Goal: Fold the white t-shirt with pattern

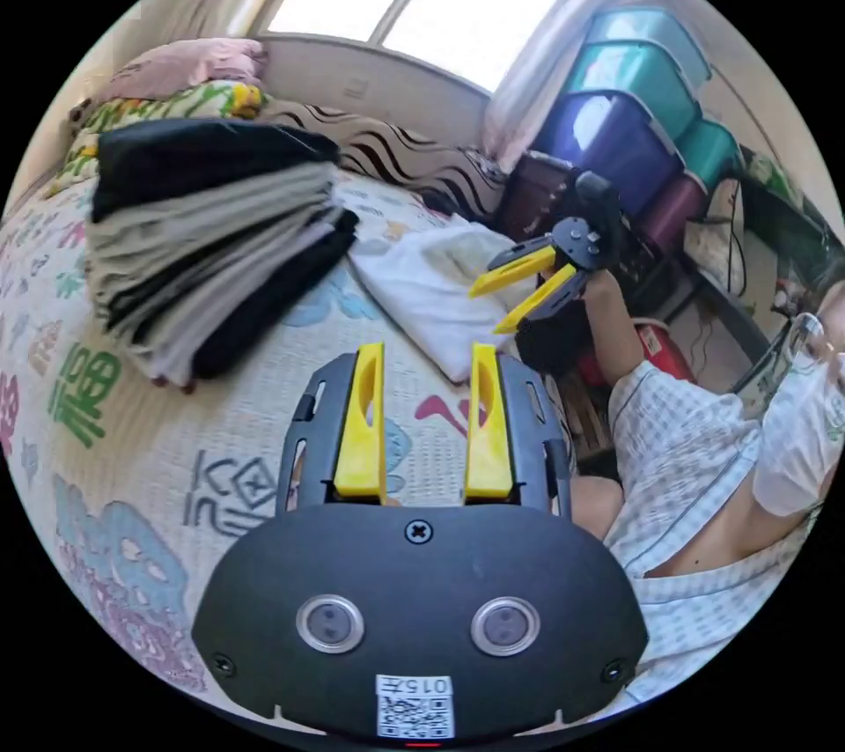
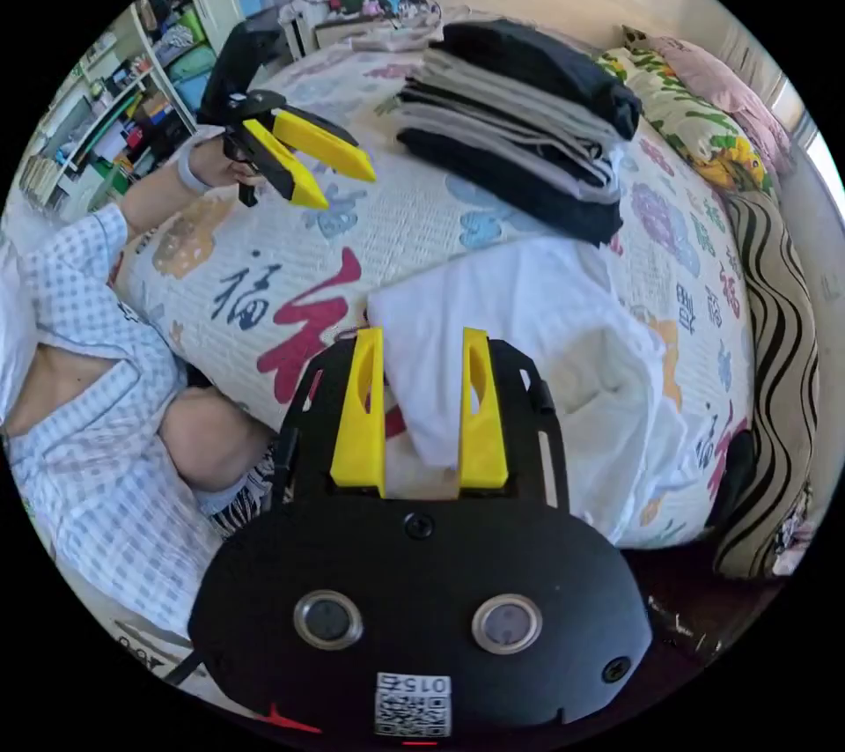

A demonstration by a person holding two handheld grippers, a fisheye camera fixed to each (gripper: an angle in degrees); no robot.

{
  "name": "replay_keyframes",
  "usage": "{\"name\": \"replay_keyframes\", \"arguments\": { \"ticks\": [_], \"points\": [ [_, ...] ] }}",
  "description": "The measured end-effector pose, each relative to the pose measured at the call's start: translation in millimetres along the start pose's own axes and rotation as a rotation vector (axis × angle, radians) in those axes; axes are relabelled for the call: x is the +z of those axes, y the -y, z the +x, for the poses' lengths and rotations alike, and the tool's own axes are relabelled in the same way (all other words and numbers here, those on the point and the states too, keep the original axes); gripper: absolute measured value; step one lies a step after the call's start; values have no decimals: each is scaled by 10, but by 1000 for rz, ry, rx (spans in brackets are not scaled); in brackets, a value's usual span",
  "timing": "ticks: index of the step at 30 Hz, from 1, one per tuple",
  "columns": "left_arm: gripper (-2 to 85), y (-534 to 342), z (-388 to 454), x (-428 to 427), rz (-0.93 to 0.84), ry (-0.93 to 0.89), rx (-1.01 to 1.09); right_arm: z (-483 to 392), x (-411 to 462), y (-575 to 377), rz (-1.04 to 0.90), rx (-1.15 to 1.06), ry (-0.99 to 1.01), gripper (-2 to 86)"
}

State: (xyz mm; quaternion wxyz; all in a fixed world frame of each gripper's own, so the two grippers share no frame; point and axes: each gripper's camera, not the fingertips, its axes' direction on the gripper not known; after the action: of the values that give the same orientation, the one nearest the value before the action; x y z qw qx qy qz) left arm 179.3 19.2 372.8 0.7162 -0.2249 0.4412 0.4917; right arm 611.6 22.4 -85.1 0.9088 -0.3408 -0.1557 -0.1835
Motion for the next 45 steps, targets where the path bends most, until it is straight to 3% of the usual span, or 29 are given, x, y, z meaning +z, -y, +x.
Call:
{"name": "replay_keyframes", "arguments": {
  "ticks": [2, 4, 8, 12, 15, 18, 20, 22, 24, 28, 33, 36, 41, 45],
  "points": [
    [159, 101, 166, 446, -132, -71, 17, -222, 108, -46, -18, 3, -143, 91],
    [172, 163, 397, 843, -216, -2, 41, -389, 104, -34, -18, 45, -151, 18],
    [187, 131, 766, 916, -191, 131, 28, -666, -249, -131, 131, 71, -128, 1],
    [189, -126, 1091, 631, 5, 230, -87, -1211, -879, -281, 354, 7, -44, -2],
    [206, -443, 1329, 466, 127, 180, -173, -1711, -1261, -409, 504, -84, 37, -3],
    [245, -977, 1786, 255, 286, 7, -218, -2210, -1456, -510, 609, -154, 46, -3],
    [247, -1432, 2216, 69, 401, 63, -193, -2500, -1491, -565, 656, -208, 95, -4],
    [218, -1954, 2628, -181, 489, 279, -209, -2860, -1509, -665, 733, -274, 161, -4],
    [172, -2251, 2768, -326, 534, 363, -251, -3109, -1500, -747, 790, -303, 152, -5],
    [61, -2997, 3101, -787, 508, 434, -253, -3460, -1351, -1022, 868, -336, 170, -7],
    [44, -3512, 3875, -1481, 465, 683, -202, -3716, -1064, -1410, 975, -351, 251, -9],
    [38, -3459, 4405, -1709, 409, 799, -123, -3942, -1063, -1569, 1054, -360, 172, -9],
    [35, -3309, 4954, -1995, 365, 808, -2, -4032, -1258, -1583, 1119, -421, 145, -10],
    [42, -3190, 4750, -2132, 286, 852, -52, -3988, -1187, -999, 1022, -400, 91, -7]
  ]
}}
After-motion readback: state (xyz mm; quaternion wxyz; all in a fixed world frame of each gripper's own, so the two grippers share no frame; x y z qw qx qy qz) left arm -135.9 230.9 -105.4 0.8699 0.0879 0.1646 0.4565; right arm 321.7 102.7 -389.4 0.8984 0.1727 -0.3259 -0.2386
